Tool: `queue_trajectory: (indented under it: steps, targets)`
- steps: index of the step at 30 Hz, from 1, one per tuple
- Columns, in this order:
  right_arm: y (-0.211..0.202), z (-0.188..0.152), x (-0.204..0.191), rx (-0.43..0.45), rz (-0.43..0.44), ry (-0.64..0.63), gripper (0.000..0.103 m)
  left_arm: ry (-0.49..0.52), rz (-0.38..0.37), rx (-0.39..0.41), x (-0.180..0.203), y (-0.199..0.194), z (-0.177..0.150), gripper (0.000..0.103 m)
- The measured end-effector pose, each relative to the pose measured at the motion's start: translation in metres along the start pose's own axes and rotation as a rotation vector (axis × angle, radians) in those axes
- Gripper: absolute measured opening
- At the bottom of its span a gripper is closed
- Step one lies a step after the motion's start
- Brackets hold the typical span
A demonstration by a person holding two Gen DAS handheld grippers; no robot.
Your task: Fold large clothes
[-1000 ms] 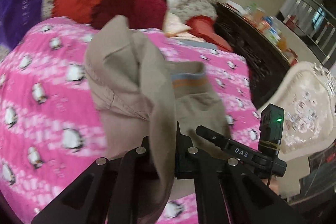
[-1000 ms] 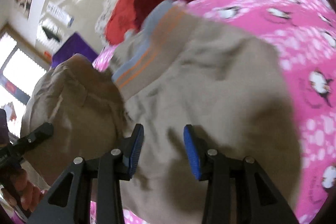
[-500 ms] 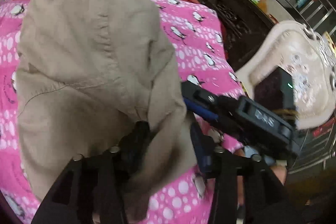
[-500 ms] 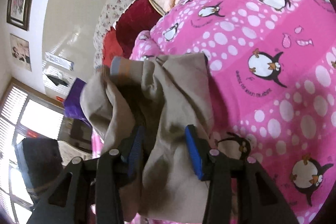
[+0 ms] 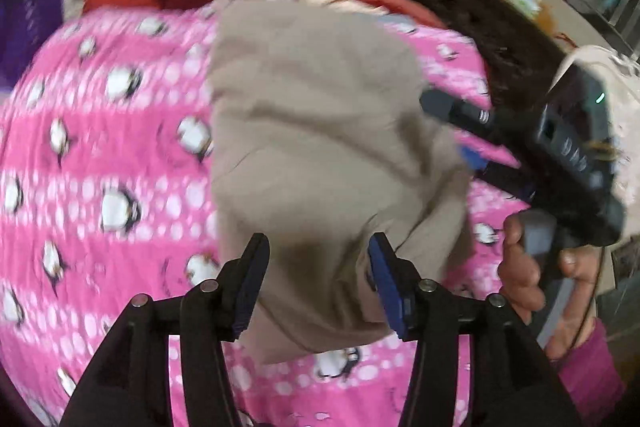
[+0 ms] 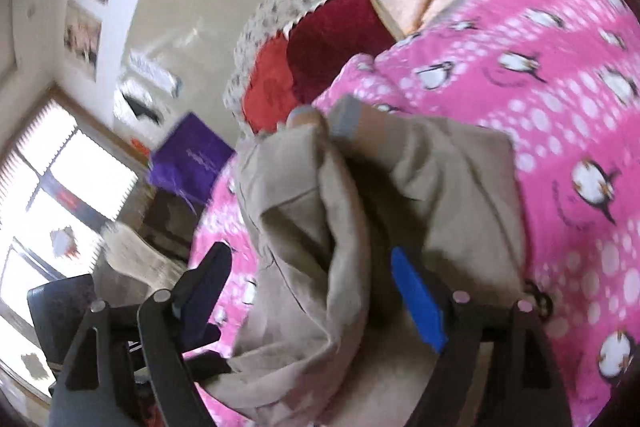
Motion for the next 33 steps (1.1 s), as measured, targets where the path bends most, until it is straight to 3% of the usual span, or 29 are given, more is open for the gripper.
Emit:
queue_trajectory:
  steps: [4, 5, 6, 8, 11, 14, 17, 20, 22, 24, 26, 28, 29, 30, 32, 33]
  targets:
    - [0.032, 0.003, -0.018, -0.036, -0.081, -0.106, 0.084, -0.05, -0.006, -0.016, -0.004, 0.017, -0.004, 0.04]
    - [0.038, 0.007, -0.024, -0.025, -0.109, -0.149, 0.077, -0.051, -0.006, -0.019, -0.003, 0.019, -0.004, 0.04]
    - [0.039, 0.008, -0.026, -0.01, -0.131, -0.184, 0.054, -0.045, -0.003, -0.019, -0.002, 0.019, -0.003, 0.04]
    - [0.038, 0.017, -0.027, 0.01, -0.198, -0.235, 0.019, -0.024, -0.013, -0.011, 0.004, 0.016, 0.001, 0.04]
    - [0.015, 0.033, -0.022, 0.071, -0.219, -0.25, 0.011, 0.011, -0.046, 0.019, 0.01, 0.007, 0.006, 0.04]
    - [-0.001, 0.05, 0.007, 0.121, -0.281, -0.216, 0.01, 0.052, -0.006, 0.022, 0.01, 0.016, 0.008, 0.04]
    - [0.008, 0.057, 0.049, 0.101, -0.354, -0.151, 0.01, 0.044, -0.039, -0.026, 0.015, 0.039, -0.002, 0.043]
    - [0.027, 0.046, 0.071, 0.03, -0.364, -0.126, 0.014, 0.059, 0.008, -0.058, 0.012, 0.054, -0.005, 0.044]
    - [0.017, 0.047, 0.065, 0.033, -0.35, -0.132, 0.024, 0.042, 0.009, -0.063, 0.009, 0.058, -0.005, 0.045]
    - [-0.003, 0.045, 0.058, 0.026, -0.374, -0.133, 0.046, 0.036, 0.009, -0.062, 0.006, 0.059, -0.005, 0.045]
    - [-0.026, 0.038, 0.048, 0.028, -0.39, -0.156, 0.048, 0.029, 0.006, -0.059, 0.006, 0.058, -0.005, 0.045]
    - [-0.038, 0.021, 0.034, -0.003, -0.355, -0.18, 0.063, 0.025, 0.008, -0.053, 0.005, 0.056, -0.005, 0.045]
    - [-0.039, 0.012, 0.031, -0.027, -0.356, -0.186, 0.077, 0.026, 0.012, -0.05, 0.006, 0.054, -0.006, 0.045]
    - [-0.039, 0.0, 0.031, -0.057, -0.377, -0.188, 0.08, 0.028, 0.015, -0.047, 0.007, 0.052, -0.006, 0.045]
    - [-0.039, -0.021, 0.035, -0.107, -0.407, -0.183, 0.075, 0.035, 0.018, -0.044, 0.008, 0.045, -0.01, 0.045]
    - [-0.039, -0.032, 0.037, -0.133, -0.395, -0.176, 0.052, 0.039, 0.019, -0.046, 0.008, 0.043, -0.012, 0.045]
Point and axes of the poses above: each gripper's, at about its wrist camera, not at the fingertips, and y roughly the way its jaws point, x to its right, z to its top, the point moved 10 cm from there along y, roughly the way its jaws point
